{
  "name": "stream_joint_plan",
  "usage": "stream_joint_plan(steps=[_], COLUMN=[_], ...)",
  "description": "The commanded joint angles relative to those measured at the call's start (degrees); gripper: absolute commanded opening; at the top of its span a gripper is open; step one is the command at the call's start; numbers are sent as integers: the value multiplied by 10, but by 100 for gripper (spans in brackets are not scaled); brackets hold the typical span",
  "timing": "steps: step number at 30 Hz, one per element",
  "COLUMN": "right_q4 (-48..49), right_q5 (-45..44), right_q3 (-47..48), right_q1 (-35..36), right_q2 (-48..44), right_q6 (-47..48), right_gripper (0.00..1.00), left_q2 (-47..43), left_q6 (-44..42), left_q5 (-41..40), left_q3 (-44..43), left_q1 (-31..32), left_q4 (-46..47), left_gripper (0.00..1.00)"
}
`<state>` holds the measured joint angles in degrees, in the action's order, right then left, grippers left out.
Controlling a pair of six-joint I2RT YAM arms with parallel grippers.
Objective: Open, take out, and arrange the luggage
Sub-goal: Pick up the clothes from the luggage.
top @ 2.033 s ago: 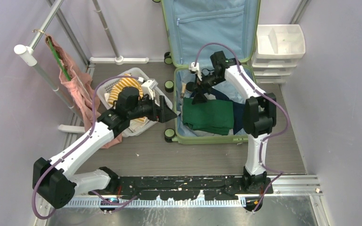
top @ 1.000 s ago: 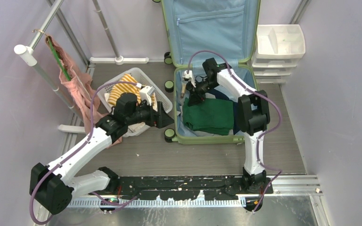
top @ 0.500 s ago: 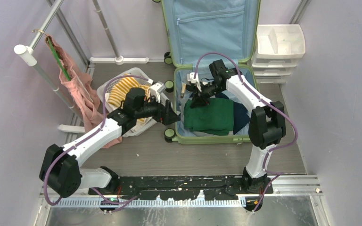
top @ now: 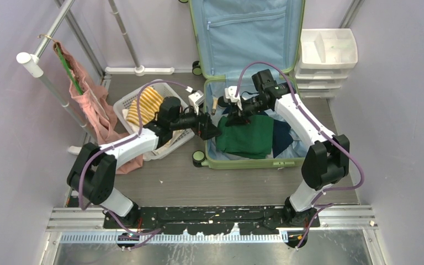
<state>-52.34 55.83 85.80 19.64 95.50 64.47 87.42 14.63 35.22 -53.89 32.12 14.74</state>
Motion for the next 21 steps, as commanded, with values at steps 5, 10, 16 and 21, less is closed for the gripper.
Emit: stream_joint_plan(steps=[5,10,16,21], right_q4=[10,18,27,26], right_q5=[38,32,24,-7], right_q3=[-7,-6,-1,-1], right_q1=[-1,-1,-2,-4], right_q2=[-48,-54,-61,-68], right_q6=[8,-4,-24,-44], right_gripper=[9,8,7,7], left_q2=[50,89,127,148], left_q6=[14,74,112,151], left_q5=[44,80,87,102], left_q3=[-22,-12,-22,-48], left_q1=[5,22,43,45], left_q4=[171,252,275,274], left_gripper=[92,86,64,16])
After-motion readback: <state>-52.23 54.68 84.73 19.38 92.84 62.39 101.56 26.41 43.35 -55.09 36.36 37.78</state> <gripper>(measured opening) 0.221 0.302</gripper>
